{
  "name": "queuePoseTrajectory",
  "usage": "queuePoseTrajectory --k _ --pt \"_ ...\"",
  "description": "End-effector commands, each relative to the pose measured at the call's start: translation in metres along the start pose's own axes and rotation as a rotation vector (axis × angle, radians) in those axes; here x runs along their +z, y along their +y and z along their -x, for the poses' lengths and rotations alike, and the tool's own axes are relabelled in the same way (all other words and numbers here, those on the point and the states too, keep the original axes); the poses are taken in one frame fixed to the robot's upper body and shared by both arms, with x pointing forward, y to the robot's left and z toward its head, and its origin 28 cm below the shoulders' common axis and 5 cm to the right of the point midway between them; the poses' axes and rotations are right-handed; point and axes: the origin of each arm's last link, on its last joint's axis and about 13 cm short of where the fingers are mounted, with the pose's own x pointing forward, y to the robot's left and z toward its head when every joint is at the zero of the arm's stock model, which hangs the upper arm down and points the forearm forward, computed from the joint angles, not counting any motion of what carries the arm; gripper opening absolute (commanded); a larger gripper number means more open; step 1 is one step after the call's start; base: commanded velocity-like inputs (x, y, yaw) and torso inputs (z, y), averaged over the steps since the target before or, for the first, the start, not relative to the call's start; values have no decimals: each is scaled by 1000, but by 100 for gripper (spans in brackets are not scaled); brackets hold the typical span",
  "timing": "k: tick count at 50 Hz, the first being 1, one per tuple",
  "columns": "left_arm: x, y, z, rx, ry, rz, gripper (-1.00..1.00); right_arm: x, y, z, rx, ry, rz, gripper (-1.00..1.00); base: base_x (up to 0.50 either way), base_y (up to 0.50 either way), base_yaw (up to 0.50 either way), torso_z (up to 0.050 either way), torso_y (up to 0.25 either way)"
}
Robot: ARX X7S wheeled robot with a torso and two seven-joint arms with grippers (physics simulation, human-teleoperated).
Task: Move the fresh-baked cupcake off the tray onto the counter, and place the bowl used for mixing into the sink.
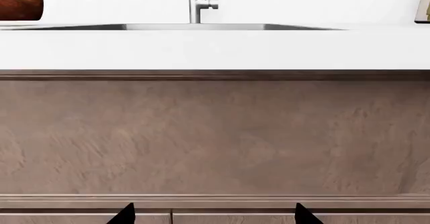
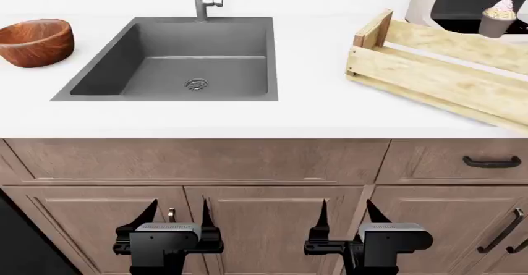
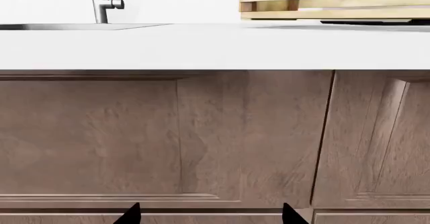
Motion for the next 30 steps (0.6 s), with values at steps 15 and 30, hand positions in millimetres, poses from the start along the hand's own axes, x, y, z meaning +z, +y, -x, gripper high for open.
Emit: queuePoseTrajectory --k 15,30 --pt "-1 0 -1 0 0 13 100 -1 1 1 27 -5 5 100 0 0 0 0 0" --pt "-2 0 -1 -2 1 10 100 0 2 1 31 2 -3 100 -39 -411 0 0 0"
